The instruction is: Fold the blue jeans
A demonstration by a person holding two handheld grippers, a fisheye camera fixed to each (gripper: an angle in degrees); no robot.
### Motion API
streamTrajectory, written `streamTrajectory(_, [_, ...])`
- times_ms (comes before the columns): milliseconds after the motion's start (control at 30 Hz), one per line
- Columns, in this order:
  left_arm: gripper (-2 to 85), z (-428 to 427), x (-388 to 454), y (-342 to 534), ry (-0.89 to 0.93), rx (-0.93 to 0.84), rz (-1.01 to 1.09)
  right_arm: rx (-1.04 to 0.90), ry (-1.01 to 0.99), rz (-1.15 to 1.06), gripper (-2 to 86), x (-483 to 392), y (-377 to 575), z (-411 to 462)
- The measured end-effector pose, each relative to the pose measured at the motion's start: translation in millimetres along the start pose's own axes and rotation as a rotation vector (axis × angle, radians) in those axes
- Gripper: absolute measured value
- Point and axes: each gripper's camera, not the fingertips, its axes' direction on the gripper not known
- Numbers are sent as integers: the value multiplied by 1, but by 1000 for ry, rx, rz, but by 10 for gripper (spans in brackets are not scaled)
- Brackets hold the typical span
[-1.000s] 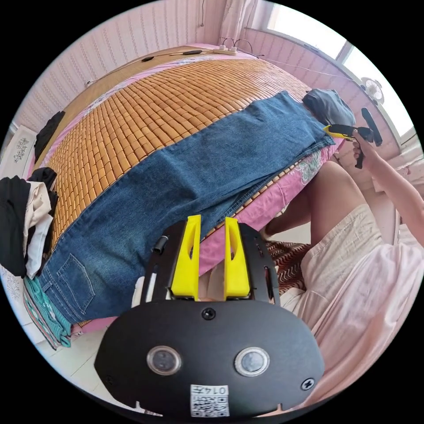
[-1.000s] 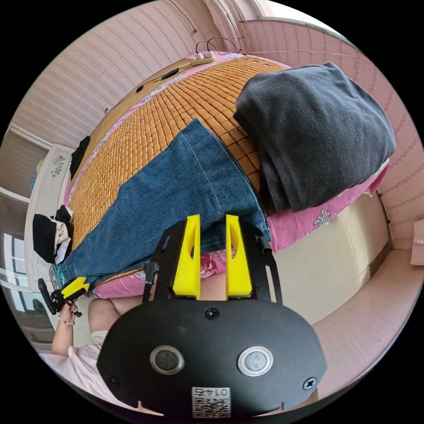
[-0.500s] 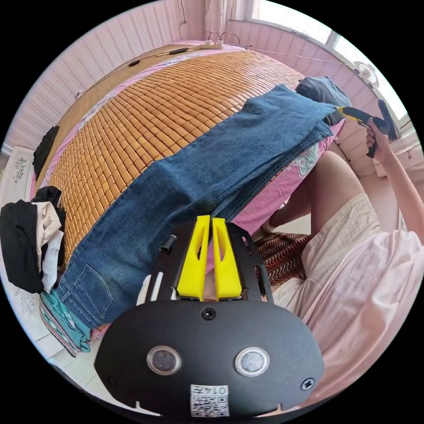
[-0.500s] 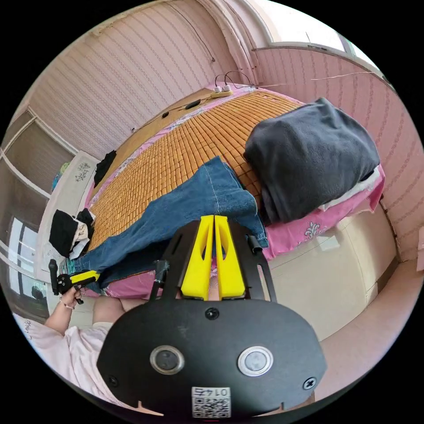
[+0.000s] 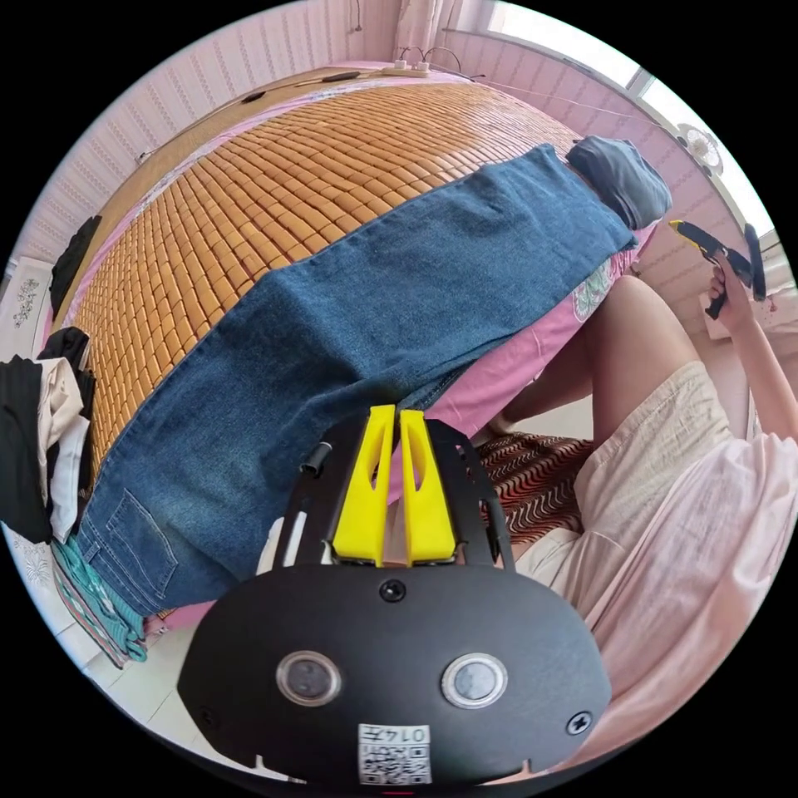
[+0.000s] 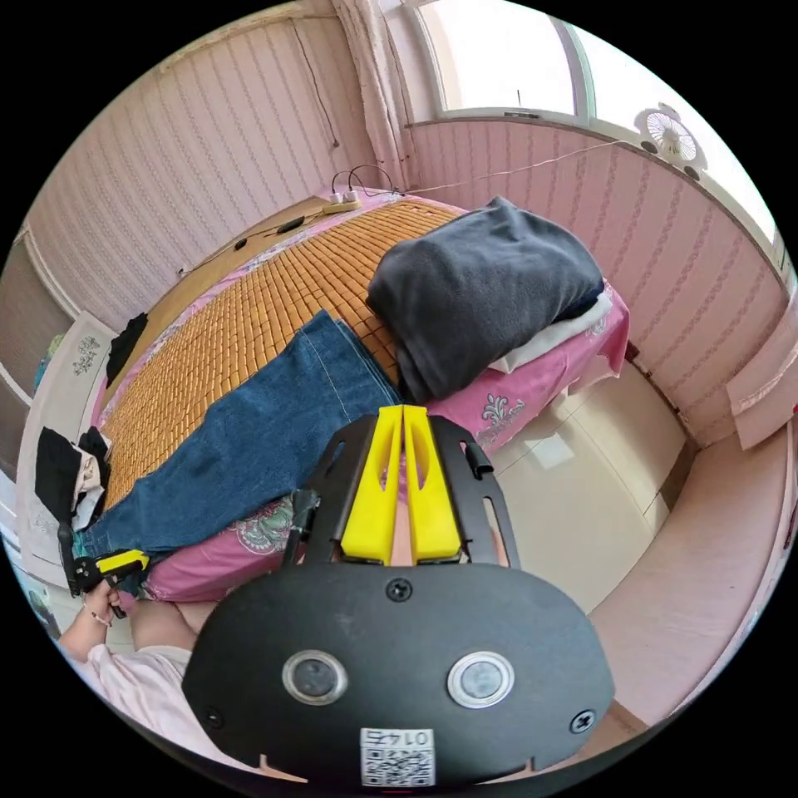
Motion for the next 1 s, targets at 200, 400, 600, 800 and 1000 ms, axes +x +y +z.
streamTrajectory(200, [-8, 3, -19, 11, 50, 11, -70, -127, -240, 176, 82, 34, 16, 53])
streamTrajectory(400, [-8, 1, -20, 15, 8, -7, -51, -46, -474, 384, 81, 52, 6, 61])
streamTrajectory(600, [-6, -18, -28, 28, -20, 54, -71, -13, -663, 293, 13, 46, -15, 43])
streamTrajectory(800, [-6, -20, -31, 31, -5, 71, -58, -58, -433, 230, 5, 48, -5, 30])
streamTrajectory(1000, [-5, -16, -43, 33, 14, 34, -88, -134, -383, 338, 6, 36, 4, 60])
